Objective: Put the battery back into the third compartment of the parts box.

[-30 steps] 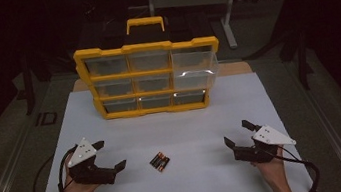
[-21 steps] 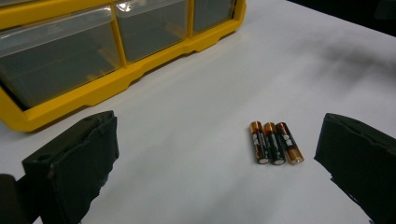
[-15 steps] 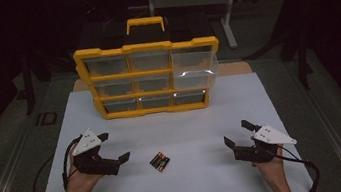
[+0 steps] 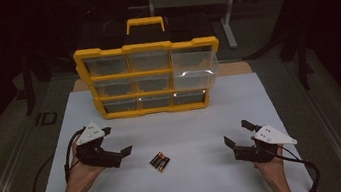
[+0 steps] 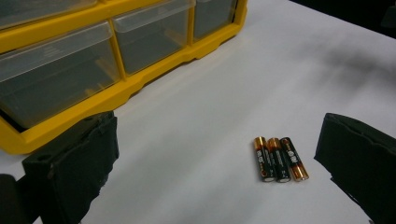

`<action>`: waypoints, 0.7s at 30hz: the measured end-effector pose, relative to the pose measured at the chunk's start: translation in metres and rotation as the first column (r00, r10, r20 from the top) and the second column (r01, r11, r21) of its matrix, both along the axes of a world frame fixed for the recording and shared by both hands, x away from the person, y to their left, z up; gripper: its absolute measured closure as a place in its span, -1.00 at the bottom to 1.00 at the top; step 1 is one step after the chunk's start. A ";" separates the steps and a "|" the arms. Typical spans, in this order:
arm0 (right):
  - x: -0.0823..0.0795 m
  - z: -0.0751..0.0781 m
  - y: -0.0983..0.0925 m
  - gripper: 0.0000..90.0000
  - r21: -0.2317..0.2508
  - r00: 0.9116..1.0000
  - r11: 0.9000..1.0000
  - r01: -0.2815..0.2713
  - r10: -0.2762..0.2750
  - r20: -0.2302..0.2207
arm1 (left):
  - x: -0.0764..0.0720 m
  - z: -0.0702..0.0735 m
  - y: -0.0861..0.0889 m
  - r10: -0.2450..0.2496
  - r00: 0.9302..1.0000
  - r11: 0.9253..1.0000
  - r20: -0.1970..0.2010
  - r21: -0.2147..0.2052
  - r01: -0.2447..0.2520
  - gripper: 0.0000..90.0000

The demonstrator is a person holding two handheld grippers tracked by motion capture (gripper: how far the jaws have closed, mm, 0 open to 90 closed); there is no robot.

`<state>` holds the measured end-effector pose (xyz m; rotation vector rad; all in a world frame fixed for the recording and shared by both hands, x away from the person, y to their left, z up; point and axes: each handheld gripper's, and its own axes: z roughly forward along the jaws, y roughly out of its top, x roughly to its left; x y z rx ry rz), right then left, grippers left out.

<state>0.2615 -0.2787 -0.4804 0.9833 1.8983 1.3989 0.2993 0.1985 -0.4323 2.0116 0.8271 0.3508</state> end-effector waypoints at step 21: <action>-0.001 0.001 -0.003 -0.70 0.019 1.000 1.000 0.023 -0.023 0.015 | 0.017 -0.005 -0.038 -0.053 0.995 0.993 -0.080 0.105 0.062 -0.98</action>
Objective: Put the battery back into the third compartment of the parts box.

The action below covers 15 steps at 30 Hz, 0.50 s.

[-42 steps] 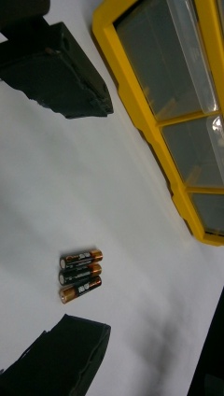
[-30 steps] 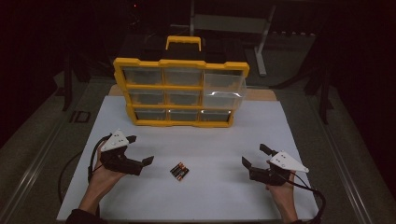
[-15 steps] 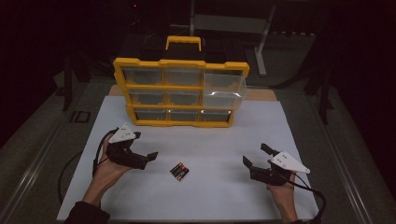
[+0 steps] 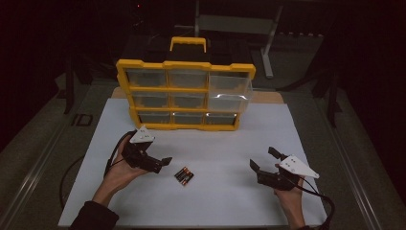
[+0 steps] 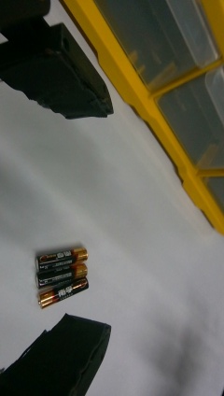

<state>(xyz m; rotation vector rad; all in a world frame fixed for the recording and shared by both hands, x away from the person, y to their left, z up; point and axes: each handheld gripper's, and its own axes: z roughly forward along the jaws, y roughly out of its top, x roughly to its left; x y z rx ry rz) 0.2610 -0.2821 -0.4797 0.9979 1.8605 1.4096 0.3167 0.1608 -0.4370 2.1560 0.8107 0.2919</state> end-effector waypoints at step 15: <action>0.000 0.000 0.000 -0.68 0.001 1.000 1.000 -0.005 0.005 -0.002 | 0.007 -0.011 -0.018 -0.045 0.998 0.997 -0.051 0.054 0.048 -0.94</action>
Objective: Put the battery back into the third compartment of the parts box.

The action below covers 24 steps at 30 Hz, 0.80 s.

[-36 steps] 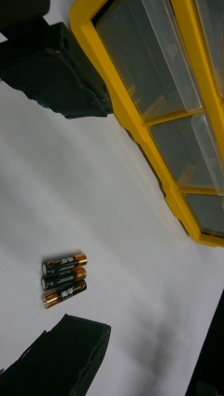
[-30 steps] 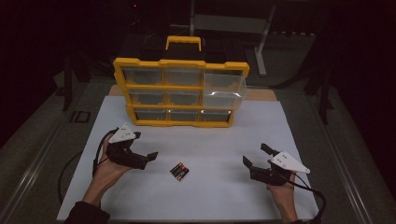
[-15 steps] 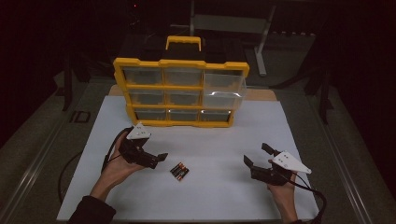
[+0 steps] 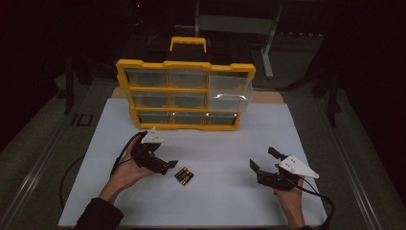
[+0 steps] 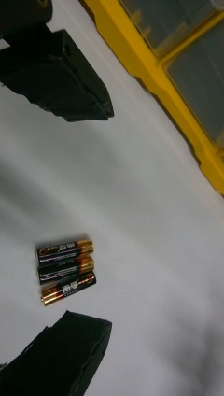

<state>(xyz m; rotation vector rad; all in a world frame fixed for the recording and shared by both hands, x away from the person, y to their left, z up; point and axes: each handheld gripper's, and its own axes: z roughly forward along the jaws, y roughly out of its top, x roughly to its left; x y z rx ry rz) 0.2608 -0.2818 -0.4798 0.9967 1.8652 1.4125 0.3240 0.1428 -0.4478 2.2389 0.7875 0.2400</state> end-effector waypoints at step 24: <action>-0.001 0.001 0.000 -0.68 0.008 1.000 1.000 -0.013 0.013 0.003 | 0.008 -0.017 -0.023 -0.035 0.996 0.993 -0.081 0.108 0.044 -0.89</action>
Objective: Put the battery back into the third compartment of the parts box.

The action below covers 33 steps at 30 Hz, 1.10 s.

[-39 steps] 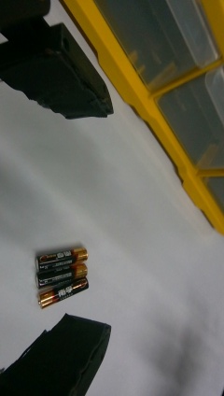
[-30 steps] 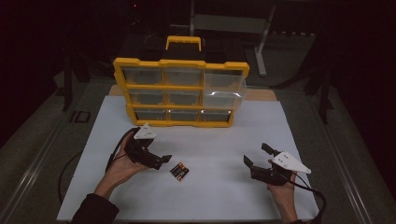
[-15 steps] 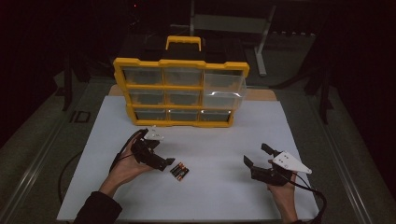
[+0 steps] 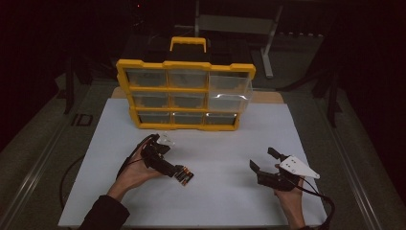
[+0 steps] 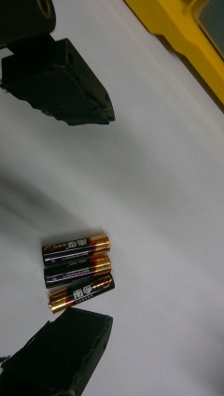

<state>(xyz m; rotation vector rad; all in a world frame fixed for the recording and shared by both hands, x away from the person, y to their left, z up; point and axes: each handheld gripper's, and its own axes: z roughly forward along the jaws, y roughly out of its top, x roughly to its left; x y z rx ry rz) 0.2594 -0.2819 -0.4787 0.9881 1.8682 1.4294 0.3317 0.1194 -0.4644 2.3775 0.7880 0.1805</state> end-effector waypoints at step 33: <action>0.000 0.000 0.000 -0.68 -0.003 1.000 1.000 -0.001 0.001 -0.002 | -0.001 -0.022 -0.020 -0.098 0.990 0.994 -0.101 0.045 0.103 0.13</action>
